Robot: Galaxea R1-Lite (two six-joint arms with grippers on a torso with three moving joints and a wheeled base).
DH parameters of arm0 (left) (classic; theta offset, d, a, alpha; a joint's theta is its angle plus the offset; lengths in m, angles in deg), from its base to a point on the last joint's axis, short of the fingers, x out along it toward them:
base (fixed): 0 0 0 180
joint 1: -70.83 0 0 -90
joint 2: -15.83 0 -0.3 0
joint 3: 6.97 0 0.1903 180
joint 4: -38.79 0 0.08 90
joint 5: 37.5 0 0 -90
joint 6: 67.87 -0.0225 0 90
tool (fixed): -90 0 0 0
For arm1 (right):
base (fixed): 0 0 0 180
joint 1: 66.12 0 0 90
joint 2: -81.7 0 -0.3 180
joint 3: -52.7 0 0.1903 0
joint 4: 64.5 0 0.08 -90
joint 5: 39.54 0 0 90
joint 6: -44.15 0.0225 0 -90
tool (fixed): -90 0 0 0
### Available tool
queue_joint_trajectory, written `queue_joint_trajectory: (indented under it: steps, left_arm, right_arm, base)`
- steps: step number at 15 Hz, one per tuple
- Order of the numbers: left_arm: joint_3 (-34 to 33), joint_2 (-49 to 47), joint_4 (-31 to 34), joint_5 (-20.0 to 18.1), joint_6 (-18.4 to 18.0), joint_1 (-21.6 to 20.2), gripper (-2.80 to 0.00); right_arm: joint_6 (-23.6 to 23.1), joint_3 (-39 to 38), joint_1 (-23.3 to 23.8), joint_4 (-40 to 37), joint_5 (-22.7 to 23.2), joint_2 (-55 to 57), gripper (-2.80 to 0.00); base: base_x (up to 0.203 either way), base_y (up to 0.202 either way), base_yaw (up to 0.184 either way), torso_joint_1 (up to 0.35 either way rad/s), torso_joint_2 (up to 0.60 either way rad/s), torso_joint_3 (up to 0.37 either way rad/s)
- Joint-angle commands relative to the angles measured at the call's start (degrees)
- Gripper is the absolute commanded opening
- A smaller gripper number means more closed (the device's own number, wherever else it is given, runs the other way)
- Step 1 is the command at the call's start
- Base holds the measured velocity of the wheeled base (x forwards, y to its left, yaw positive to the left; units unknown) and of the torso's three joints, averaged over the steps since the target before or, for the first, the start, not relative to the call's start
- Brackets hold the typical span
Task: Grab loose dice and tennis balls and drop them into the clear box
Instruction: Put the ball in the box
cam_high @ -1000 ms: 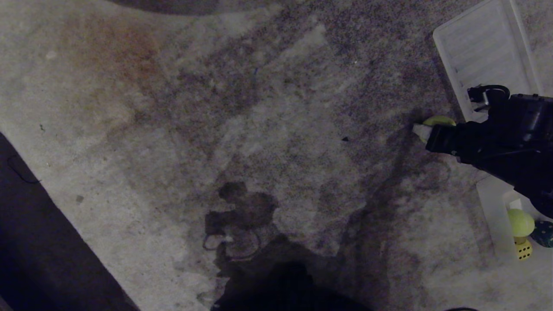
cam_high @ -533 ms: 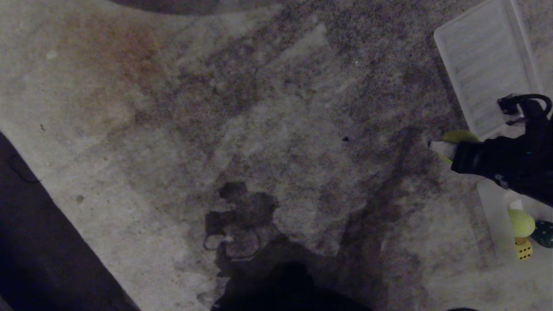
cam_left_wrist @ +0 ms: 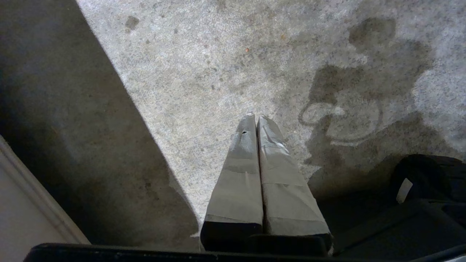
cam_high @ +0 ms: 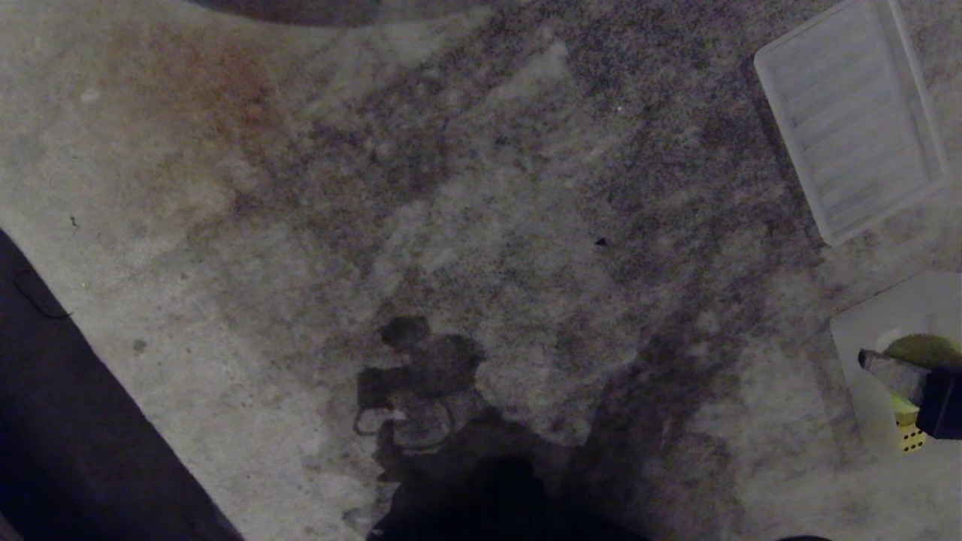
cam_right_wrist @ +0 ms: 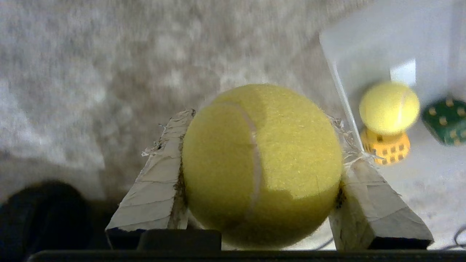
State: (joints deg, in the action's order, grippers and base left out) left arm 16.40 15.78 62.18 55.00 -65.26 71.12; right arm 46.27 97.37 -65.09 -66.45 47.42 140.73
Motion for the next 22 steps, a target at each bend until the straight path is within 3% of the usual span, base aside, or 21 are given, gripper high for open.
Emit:
queue_joint_trajectory:
  steps: [1, 7, 10, 13, 17, 22]
  left_arm:
    - [-0.1, 0.0, 0.0, 0.0, 0.0, 0.0, -2.80]
    - [-0.1, 0.0, 0.1, 0.0, 0.0, 0.0, -2.80]
    - [-0.1, 0.0, 0.0, 0.0, 0.0, 0.1, -2.80]
    - [-0.1, 0.0, 0.0, 0.0, 0.0, 0.0, -2.80]
    - [-0.1, 0.0, 0.0, 0.0, 0.0, 0.0, -2.80]
    - [-0.1, 0.0, 0.0, 0.0, 0.0, 0.0, -2.80]
  right_arm:
    - [0.1, -3.3, 1.1, 0.0, -0.2, -4.9, -2.80]
    - [-0.2, -12.5, 0.7, -1.5, 0.5, -16.2, -2.80]
    - [-0.8, -13.7, 0.5, -14.0, 1.2, -27.9, -2.80]
    - [-0.9, -16.6, 0.6, -20.4, 1.6, -38.1, -2.80]
    - [-1.5, -21.0, -0.1, -21.8, 3.3, -48.1, -2.80]
    - [-1.0, -21.0, -1.8, -22.2, 3.3, -57.7, -2.80]
  base:
    - [0.000, 0.000, 0.000, 0.000, 0.00, 0.000]
    - [0.000, 0.000, 0.000, 0.000, 0.00, 0.000]
    - [0.000, 0.000, 0.000, 0.000, 0.00, 0.000]
    - [0.000, 0.000, 0.000, 0.000, 0.00, 0.000]
    - [0.000, 0.000, 0.000, 0.000, 0.00, 0.000]
    - [0.000, 0.000, 0.000, 0.000, 0.00, 0.000]
